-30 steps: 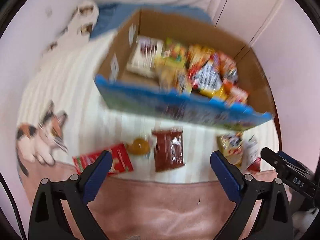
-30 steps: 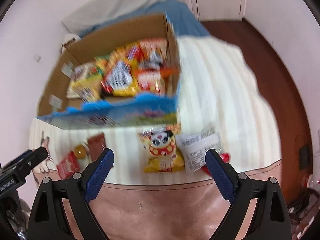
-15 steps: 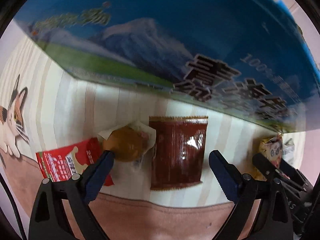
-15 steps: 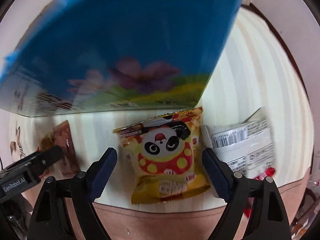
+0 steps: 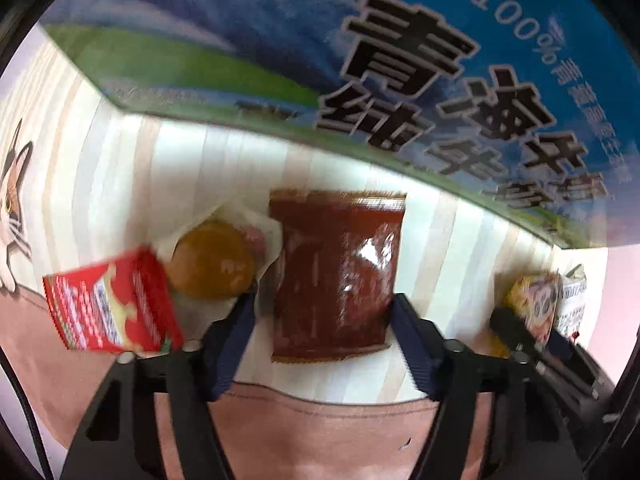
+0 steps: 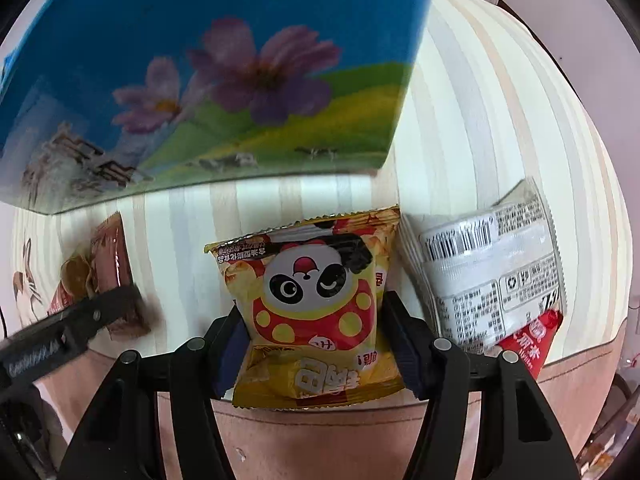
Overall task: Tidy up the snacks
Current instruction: 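Grasp the brown sauce packet with left tool while right tool grasps panda chip bag, then lift the brown packet with left tool while right tool lifts the panda bag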
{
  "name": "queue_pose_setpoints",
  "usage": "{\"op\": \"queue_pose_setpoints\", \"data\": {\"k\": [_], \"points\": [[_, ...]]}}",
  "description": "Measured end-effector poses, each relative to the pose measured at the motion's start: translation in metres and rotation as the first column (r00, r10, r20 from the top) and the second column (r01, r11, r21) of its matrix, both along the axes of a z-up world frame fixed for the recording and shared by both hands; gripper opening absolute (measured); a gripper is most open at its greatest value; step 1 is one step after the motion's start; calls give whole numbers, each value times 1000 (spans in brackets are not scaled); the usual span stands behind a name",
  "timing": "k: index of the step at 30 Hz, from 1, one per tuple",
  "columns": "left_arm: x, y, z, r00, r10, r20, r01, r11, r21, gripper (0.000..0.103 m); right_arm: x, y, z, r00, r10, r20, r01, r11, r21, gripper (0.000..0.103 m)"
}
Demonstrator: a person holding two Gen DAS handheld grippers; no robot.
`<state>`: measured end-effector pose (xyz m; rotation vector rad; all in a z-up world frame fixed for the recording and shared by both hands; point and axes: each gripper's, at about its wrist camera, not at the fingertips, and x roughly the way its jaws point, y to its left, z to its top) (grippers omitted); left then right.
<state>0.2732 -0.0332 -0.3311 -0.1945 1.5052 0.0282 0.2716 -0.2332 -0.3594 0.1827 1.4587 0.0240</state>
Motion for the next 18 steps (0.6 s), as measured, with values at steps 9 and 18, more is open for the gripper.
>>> {"op": "queue_pose_setpoints", "data": {"k": [9,18], "points": [[-43,-10,7,994,-107,-16,107,994,18,50,-42,3,-6,996,38,-80,-36,999,29,63],[-92,-11,5,983,-176,-55,177,984,-2,50,-113,-4,-20,974,99,-203,-86,994,70,64]]}}
